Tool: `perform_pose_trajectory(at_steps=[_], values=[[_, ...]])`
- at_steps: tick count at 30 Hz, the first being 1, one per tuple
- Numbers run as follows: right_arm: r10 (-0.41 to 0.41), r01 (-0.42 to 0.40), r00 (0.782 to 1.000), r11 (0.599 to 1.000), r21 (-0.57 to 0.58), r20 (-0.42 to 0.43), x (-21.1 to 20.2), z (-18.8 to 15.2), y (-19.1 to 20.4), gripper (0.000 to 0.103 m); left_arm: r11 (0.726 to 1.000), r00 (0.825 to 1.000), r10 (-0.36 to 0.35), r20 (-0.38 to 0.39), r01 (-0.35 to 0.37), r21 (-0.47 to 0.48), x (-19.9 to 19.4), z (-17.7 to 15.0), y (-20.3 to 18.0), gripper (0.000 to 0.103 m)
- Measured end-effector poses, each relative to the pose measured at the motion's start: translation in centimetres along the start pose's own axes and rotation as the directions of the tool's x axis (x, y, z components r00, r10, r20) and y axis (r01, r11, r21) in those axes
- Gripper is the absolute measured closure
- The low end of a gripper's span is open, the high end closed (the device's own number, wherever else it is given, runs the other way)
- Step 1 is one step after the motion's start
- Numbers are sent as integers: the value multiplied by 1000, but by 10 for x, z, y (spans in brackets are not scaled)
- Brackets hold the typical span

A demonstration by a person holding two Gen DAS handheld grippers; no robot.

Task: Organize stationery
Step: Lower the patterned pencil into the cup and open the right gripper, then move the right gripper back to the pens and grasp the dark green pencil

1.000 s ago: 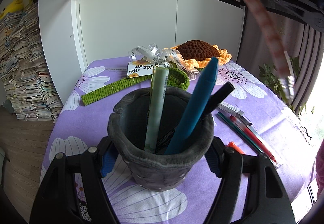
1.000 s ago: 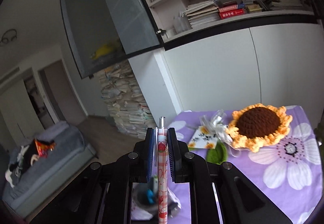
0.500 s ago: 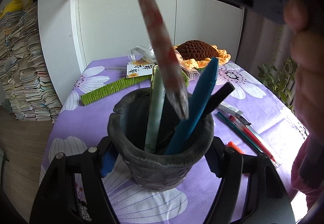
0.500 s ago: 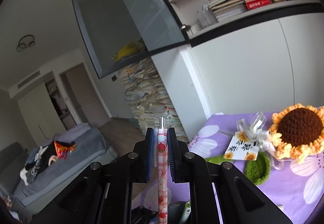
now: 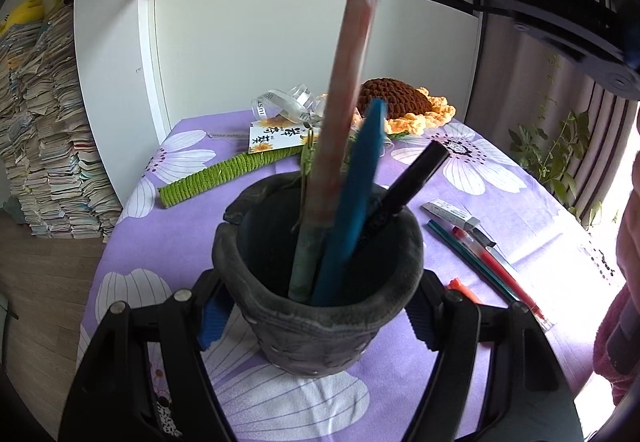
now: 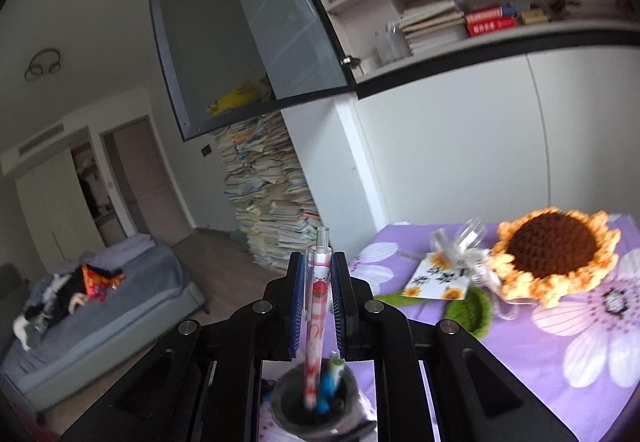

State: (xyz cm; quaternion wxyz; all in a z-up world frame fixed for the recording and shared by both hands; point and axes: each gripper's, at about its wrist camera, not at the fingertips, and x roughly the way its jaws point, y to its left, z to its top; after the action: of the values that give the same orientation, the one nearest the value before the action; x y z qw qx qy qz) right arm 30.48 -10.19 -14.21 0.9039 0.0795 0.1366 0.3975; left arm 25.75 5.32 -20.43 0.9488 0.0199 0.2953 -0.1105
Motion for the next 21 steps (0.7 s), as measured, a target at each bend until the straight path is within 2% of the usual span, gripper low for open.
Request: perform_pose_trajectory(at_steps=[6,10,13,15,18,21], values=[[-9,6,997,999,-46,-72,2,-12,7,90,1000,1000,1,-1,-1,0,0,0,1,32],[-17,13,992,999,-30,-125,3,-22,3,90,1000,1000,0,-1,0,0,0,0,2,32],[-28,29,992,1000,9,-125,-13,-23,-6,90,1000,1000,1,-1,-1,2,0,0,1,32],[-65,68,989,998,17,-133,-25,-22,-15,90,1000,1000,1,-1,-1,2,0,0,1,32],[-194,200,951,980,1,-240,-34,-27,-35,90,1000,1000,1,-1,-1,1,0,0,1,32],[-292,308,863,951,-28,-412,-28,-48,-63,90,1000,1000,2,-1,-2,2,0,0,2,32]])
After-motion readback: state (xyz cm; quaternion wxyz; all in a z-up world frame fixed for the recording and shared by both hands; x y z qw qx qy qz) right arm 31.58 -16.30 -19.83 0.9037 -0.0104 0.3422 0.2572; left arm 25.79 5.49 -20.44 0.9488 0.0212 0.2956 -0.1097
